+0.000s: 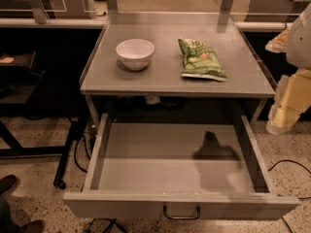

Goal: Place green jalapeno chip bag into top drawer

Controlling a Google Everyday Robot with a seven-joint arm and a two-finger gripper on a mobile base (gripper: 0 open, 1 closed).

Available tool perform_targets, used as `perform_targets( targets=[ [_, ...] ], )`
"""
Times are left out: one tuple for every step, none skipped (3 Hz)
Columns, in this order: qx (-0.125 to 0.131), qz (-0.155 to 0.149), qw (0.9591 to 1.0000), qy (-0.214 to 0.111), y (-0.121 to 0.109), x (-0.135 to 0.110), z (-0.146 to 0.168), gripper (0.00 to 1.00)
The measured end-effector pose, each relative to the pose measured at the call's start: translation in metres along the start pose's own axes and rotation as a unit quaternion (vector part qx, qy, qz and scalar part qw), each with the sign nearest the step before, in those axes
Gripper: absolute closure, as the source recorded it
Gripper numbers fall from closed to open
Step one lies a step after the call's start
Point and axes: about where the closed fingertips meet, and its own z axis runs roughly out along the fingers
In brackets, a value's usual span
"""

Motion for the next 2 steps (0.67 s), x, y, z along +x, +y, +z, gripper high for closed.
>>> perform_targets(
  targets=[
    [0.000, 0.000, 1.0000, 0.000, 0.000, 0.000, 0.000, 0.00],
    [0.003, -0.006, 1.0000, -0.003, -0.014, -0.011, 0.011, 0.00]
  ],
)
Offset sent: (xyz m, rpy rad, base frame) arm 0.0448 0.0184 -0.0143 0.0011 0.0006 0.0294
